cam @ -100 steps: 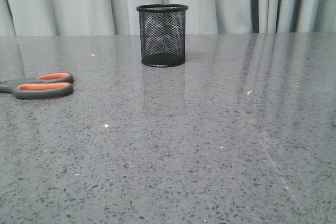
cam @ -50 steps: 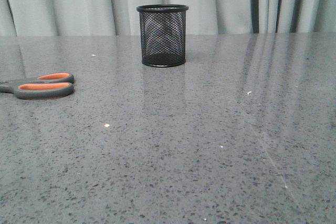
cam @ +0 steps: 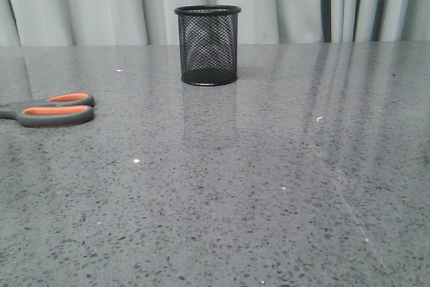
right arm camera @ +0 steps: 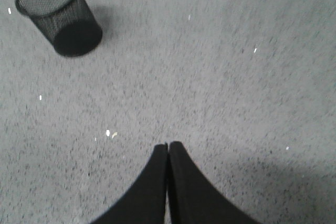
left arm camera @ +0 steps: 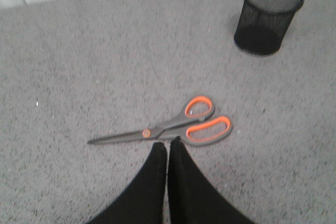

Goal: Put scissors into bucket

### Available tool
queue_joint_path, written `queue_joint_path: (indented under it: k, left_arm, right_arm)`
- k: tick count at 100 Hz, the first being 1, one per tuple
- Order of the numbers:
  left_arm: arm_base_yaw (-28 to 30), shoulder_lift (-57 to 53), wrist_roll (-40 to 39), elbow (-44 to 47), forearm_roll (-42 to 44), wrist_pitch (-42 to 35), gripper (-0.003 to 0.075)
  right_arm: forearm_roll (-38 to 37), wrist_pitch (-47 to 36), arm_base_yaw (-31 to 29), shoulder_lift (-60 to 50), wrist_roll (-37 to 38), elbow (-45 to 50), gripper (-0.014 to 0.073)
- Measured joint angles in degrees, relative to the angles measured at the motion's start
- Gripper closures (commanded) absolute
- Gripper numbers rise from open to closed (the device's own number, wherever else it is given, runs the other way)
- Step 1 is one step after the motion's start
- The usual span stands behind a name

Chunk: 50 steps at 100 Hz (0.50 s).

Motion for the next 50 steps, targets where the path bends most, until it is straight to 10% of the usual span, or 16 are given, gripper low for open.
queue_joint_path:
  k: [24,39,50]
  left_arm:
    - [0.0,4.9,2.8,-2.2,0.8,5.1,0.067]
    - [0.0,5.9,6.8,-2.3,0.8,6.9,0.0396]
    - [0.0,6.0,11.1,-2.3,0.8,7.7,0.024]
  right_arm:
    - [-0.1,6.3,0.0,6.1,-0.1,-5.7,0.0468]
    - [-0.1,7.4,0.0,6.7,-0.1,-6.2,0.0155]
    - [-0.1,7.7,0.0,6.7,-0.1,-6.2,0.0117]
